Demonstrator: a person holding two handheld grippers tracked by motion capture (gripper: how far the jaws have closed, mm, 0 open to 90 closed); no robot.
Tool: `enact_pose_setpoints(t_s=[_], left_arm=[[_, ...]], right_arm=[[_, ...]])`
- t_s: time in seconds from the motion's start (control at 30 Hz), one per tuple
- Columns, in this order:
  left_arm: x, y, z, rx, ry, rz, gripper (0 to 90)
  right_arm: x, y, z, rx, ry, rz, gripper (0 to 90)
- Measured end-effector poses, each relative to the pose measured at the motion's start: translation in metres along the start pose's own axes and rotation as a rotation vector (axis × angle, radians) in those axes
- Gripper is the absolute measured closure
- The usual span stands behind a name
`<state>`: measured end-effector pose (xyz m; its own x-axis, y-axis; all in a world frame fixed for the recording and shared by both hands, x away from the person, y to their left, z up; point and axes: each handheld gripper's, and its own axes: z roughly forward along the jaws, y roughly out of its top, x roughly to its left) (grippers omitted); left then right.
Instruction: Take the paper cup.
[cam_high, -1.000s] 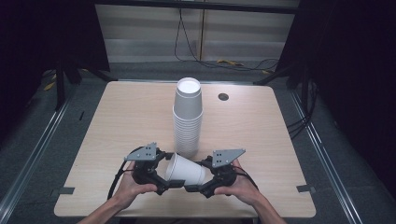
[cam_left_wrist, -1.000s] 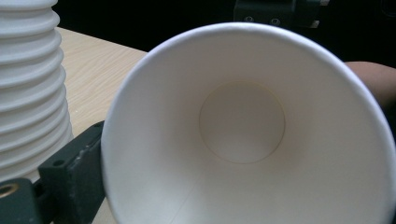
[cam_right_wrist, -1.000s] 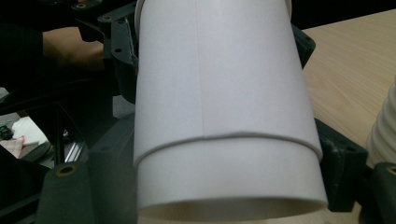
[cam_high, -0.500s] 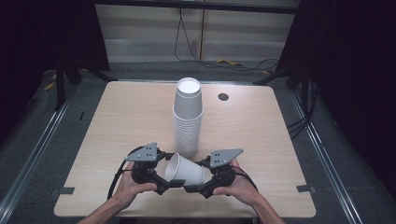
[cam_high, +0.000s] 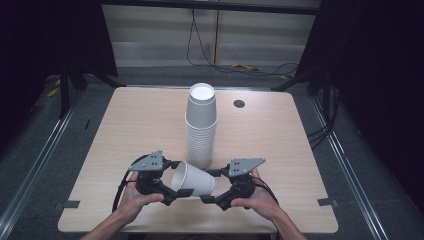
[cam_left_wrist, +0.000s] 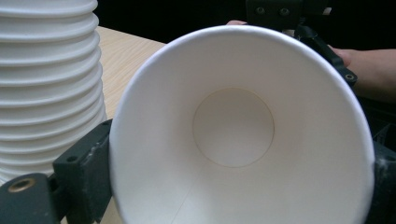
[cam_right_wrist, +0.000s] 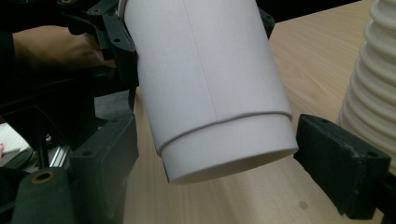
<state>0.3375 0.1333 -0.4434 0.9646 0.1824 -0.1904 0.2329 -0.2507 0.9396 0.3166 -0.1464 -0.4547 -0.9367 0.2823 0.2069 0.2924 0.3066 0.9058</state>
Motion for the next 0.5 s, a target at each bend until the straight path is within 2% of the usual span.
enact_pose_setpoints(t_s=[0.33,0.5], left_arm=[[0.001,0.003,-0.003,0.009,0.028,-0.005,8.1],[0.000,0.005,-0.006,0.020,0.039,0.004,8.1]], right_arm=[[-0.002,0.003,-0.011,-0.030,-0.049,0.024,13.8],[-0.002,0.005,-0.020,-0.055,-0.104,0.034,13.8]])
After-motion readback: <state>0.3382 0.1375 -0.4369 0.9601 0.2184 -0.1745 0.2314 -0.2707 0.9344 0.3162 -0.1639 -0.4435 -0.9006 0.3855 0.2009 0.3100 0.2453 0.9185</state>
